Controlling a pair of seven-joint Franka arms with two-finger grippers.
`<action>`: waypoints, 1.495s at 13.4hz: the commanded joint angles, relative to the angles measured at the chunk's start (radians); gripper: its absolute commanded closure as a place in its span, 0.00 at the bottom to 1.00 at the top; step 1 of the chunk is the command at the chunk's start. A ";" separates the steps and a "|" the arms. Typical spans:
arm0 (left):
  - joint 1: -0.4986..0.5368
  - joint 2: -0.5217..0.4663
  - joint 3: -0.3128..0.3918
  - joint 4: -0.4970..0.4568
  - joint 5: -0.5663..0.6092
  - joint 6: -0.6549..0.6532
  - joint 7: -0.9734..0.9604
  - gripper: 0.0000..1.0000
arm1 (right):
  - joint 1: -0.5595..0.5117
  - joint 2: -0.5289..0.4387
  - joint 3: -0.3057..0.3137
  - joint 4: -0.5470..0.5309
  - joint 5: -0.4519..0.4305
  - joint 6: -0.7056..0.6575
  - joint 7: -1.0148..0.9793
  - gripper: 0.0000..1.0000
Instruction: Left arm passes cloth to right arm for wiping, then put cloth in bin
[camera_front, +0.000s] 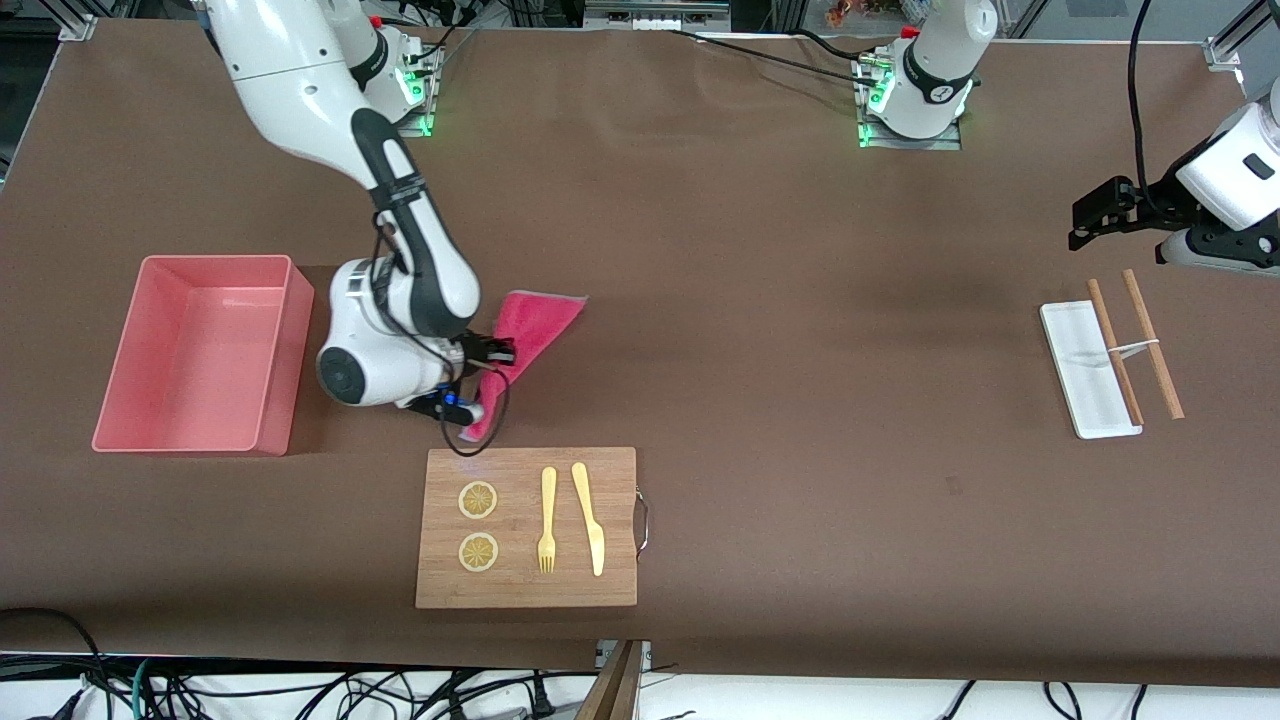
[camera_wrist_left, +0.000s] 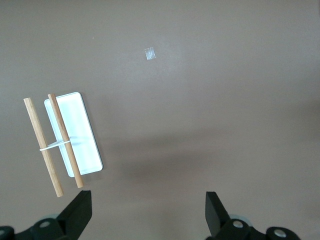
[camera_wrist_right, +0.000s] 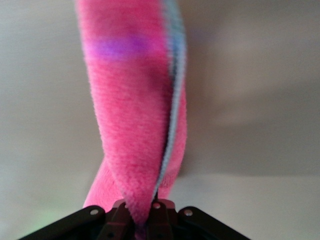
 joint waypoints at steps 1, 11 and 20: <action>0.005 0.011 -0.002 0.028 0.008 -0.030 0.008 0.00 | -0.023 -0.008 -0.052 -0.040 -0.043 -0.021 -0.187 1.00; 0.001 0.011 -0.003 0.033 0.008 -0.041 0.002 0.00 | -0.147 -0.098 -0.156 -0.034 -0.328 -0.119 -0.457 1.00; 0.008 0.015 -0.002 0.031 0.007 -0.048 0.003 0.00 | -0.210 -0.382 -0.158 0.040 -0.578 -0.311 -0.444 1.00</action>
